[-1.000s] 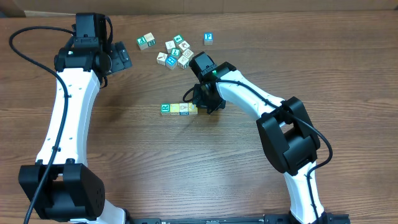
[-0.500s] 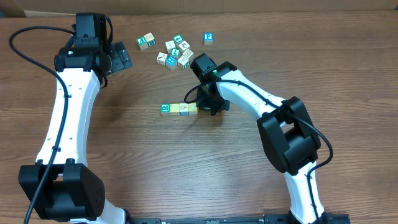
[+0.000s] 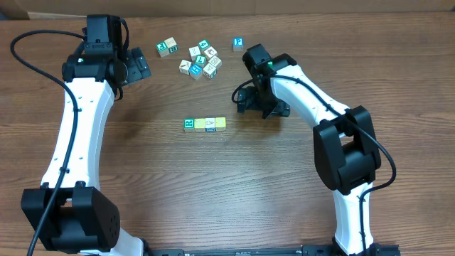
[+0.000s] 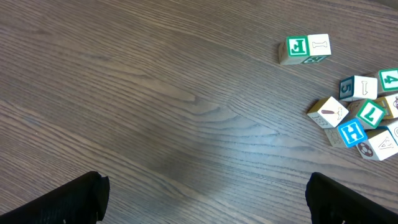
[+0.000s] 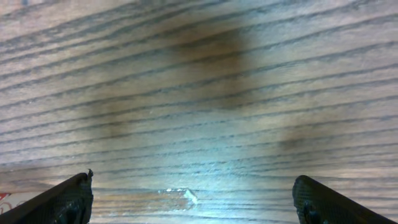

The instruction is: Form a horizontal line

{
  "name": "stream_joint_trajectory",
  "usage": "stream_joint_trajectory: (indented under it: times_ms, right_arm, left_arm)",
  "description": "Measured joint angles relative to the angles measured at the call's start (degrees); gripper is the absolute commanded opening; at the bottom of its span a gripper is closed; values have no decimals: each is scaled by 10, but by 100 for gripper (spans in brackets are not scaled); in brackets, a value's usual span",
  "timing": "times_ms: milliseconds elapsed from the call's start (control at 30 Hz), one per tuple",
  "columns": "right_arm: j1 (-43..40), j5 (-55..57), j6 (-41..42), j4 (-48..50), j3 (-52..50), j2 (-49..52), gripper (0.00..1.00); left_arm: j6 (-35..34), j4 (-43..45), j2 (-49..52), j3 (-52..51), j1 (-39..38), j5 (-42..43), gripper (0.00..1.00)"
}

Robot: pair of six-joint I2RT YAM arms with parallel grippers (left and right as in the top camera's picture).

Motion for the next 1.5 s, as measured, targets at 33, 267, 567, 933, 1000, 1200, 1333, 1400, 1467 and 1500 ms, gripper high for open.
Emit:
stream_joint_trajectory:
  times_ms: [33,267,567,933,1000,1200,1333,1400,1467,1500]
  right_arm:
    - [0,0,-2,2,0,0,100]
    - [1,0,-6,14,0,0,100]
    - [1,0,-5,29,0,0,100]
    - [1,0,-6,28,0,0,100]
    - [1,0,-6,29,0,0,100]
    - [1,0,-6,29,0,-1,100]
    - [6,0,-5,29,0,-19,100]
    - [14,1,-6,29,0,-44,100]
    - [27,2,-5,29,0,-84,100]
    - [35,4,-7,30,0,-107,100]
  left_arm:
    - [0,0,0,0,0,0,100]
    - [0,0,0,0,0,0,100]
    - [0,0,0,0,0,0,99]
    - [0,0,0,0,0,0,99]
    - [0,0,0,0,0,0,100]
    - [0,0,0,0,0,0,100]
    - [0,0,0,0,0,0,99]
    - [0,0,0,0,0,0,99]
    - [0,0,0,0,0,0,100]
    - [0,0,0,0,0,0,100]
